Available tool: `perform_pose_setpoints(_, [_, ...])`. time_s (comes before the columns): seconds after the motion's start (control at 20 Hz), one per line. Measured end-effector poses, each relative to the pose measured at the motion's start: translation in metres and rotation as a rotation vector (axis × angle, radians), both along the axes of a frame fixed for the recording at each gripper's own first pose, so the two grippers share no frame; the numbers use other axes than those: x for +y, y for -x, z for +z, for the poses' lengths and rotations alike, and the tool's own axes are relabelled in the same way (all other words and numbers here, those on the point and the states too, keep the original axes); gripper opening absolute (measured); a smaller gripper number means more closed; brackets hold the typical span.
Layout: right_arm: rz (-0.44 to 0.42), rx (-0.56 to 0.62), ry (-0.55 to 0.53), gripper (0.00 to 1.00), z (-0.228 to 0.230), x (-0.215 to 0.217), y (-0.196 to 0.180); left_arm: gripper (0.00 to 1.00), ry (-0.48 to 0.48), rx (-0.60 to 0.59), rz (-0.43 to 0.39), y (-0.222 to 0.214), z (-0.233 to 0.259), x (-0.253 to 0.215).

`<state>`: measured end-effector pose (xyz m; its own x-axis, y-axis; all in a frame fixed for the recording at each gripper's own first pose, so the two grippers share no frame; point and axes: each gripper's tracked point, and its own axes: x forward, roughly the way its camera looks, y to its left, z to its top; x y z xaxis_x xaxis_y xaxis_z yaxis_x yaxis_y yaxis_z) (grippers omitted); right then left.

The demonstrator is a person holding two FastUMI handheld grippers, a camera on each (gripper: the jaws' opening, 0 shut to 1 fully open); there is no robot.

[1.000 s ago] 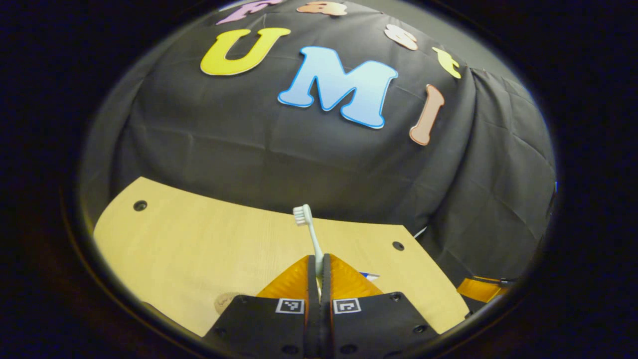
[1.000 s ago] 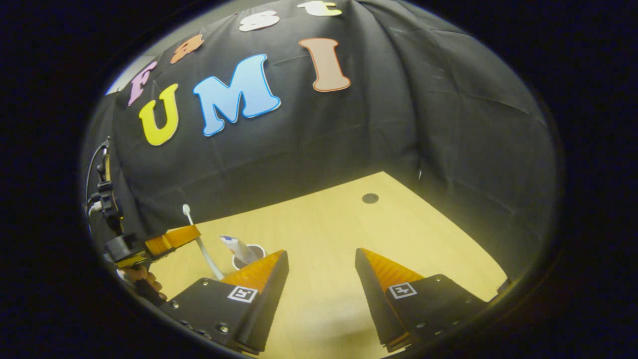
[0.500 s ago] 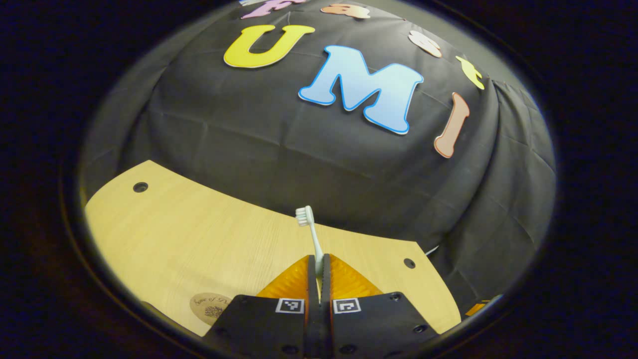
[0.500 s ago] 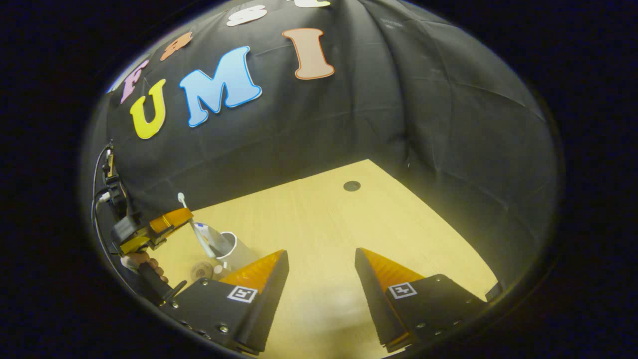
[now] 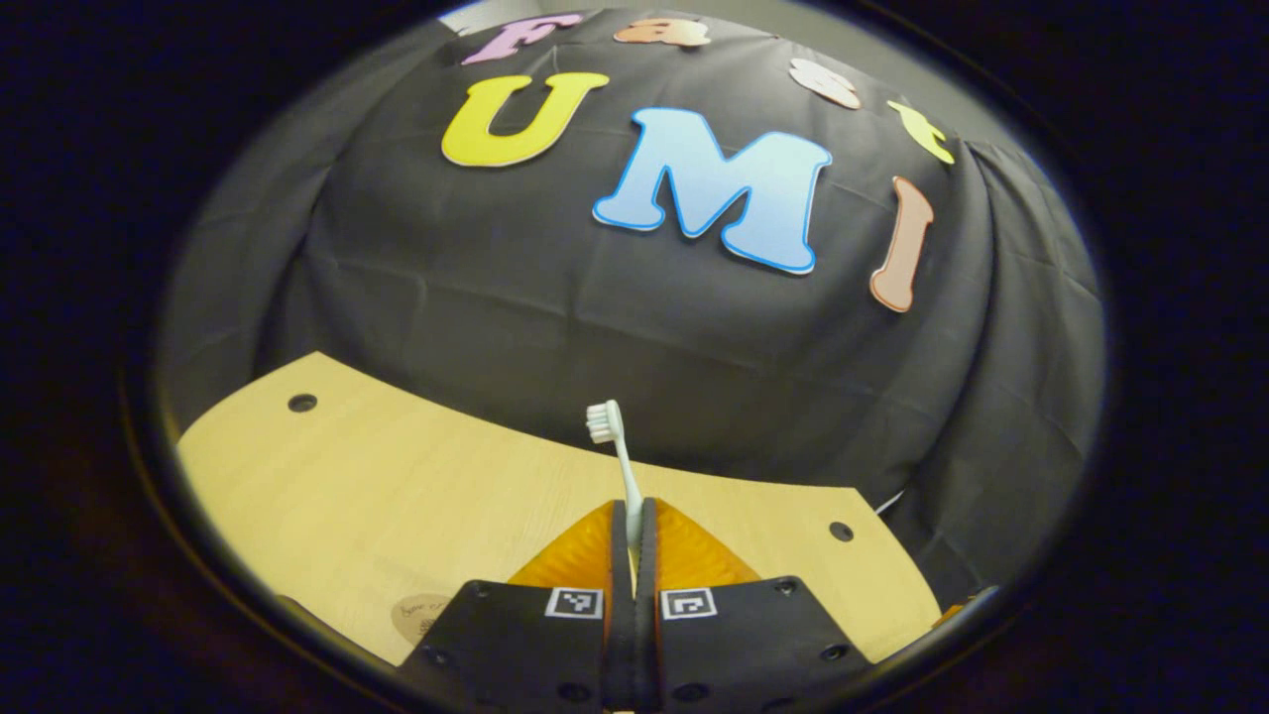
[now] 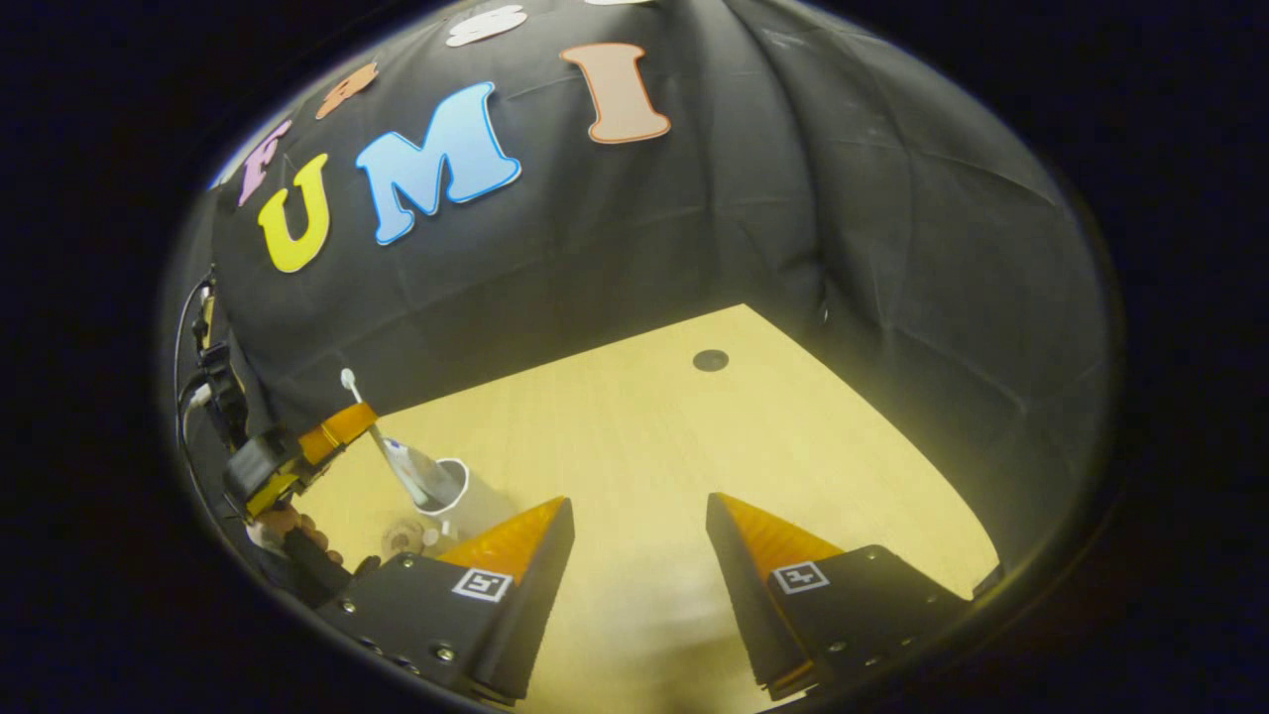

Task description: Put the toothbrush and toothpaste on the desktop into the cup, then pick up the cup and place it on the coaster on the desktop.

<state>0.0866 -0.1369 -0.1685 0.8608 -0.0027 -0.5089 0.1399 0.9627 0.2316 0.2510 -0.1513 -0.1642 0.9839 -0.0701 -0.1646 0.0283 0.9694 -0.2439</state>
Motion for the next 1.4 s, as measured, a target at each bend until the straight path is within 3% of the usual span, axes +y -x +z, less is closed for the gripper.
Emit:
perform_pose_setpoints(0.15, [-0.006,-0.002,-0.017,0.8,0.002,0.002,-0.004,0.07,-0.076,-0.005,-0.016,0.008,-0.01,-0.011])
perform_pose_setpoints(0.35, [-0.001,-0.005,-0.022,0.8,0.004,0.005,-0.005,0.1,-0.074,0.01,0.004,0.014,-0.017,-0.009])
perform_pose_setpoints(0.4, [0.003,-0.007,-0.022,0.8,0.003,0.007,-0.006,0.16,-0.073,0.02,0.003,0.015,-0.018,-0.009])
perform_pose_setpoints(0.55, [0.015,-0.007,-0.024,0.8,0.003,0.013,-0.006,0.2,-0.099,0.043,-0.007,0.024,-0.024,-0.007])
perform_pose_setpoints(0.6, [0.019,-0.007,-0.028,0.8,0.004,0.016,-0.007,0.1,-0.097,0.041,-0.017,0.027,-0.023,-0.007])
perform_pose_setpoints(0.75, [0.039,-0.003,-0.035,0.8,0.004,0.027,-0.01,0.66,-0.089,0.049,-0.025,0.037,-0.02,-0.005])
perform_pose_setpoints(0.85, [0.058,-0.004,-0.039,0.8,0.006,0.036,-0.01,0.75,-0.091,0.04,-0.015,0.043,-0.014,0.003])
perform_pose_setpoints(0.9, [0.07,-0.004,-0.039,0.8,0.005,0.042,-0.01,0.74,-0.093,0.031,-0.016,0.045,-0.009,0.006])
perform_pose_setpoints(0.95, [0.086,0.001,-0.038,0.8,0.005,0.048,-0.01,0.82,-0.102,0.025,-0.008,0.048,-0.005,0.012])
perform_pose_setpoints(1.2, [0.174,0.037,-0.032,0.8,-0.003,0.088,-0.011,0.82,-0.115,0.032,0.023,0.069,0.002,0.046])
perform_pose_setpoints(1.25, [0.193,0.043,-0.033,0.8,-0.004,0.096,-0.013,0.87,-0.114,0.036,0.028,0.074,0.003,0.054])
perform_pose_setpoints(1.4, [0.248,0.094,-0.032,0.8,-0.015,0.126,-0.014,0.83,-0.116,0.06,0.051,0.091,0.001,0.08])
